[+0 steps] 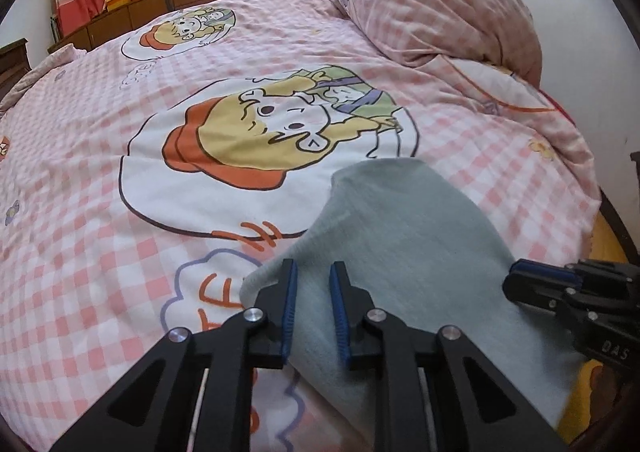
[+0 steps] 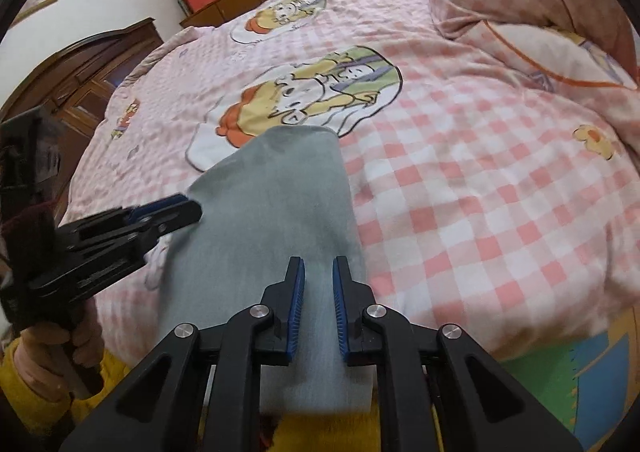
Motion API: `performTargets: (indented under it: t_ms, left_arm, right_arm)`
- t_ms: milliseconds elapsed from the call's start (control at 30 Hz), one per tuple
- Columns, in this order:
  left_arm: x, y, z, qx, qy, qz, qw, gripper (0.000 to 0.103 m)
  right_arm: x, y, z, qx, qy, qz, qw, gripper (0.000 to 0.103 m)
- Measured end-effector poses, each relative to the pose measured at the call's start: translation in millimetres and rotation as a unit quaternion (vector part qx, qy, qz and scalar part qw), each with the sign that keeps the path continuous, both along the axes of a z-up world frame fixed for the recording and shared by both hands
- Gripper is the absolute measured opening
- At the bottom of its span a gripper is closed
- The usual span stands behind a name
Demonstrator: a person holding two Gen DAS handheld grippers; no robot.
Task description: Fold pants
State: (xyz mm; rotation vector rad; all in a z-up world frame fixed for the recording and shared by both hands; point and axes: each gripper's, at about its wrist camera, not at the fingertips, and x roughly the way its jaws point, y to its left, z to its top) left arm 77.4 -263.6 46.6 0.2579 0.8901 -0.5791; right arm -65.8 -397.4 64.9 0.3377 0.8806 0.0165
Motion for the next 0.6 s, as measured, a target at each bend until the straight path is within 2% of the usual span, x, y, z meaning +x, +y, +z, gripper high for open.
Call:
performTargets:
  t_ms: [133, 233, 300, 367, 467, 600]
  left_arm:
    - [-29, 19, 23, -0.057, 0.032, -0.019, 0.9977, 0.018]
    - [-57, 28, 29, -0.077, 0.053, -0.035, 0.9950, 0.018]
    - [-72, 30, 24, -0.076, 0.074, -0.044, 0.9934, 0.018]
    - [-82, 29, 18, -0.067, 0.077, -0.046, 0.9937, 0.018]
    - [-85, 24, 4, -0.042, 0.083, -0.041, 0.9949, 0.018]
    - [-88, 25, 3, -0.050, 0.086, -0.029, 0.9946, 0.018]
  right_arm:
    - [-17, 6, 3, -0.009, 0.003, 0.007, 1.000, 0.015]
    - [-24, 9, -4, -0.022, 0.012, 0.009, 1.000, 0.015]
    - [-23, 5, -17, -0.015, 0.026, 0.005, 1.000, 0.015]
    - [-22, -1, -28, 0.002, 0.032, -0.004, 0.999, 0.015]
    - [-26, -9, -26, 0.024, 0.025, -0.012, 0.999, 0.015]
    - [-31, -9, -26, 0.014, 0.039, -0.011, 0.999, 0.019]
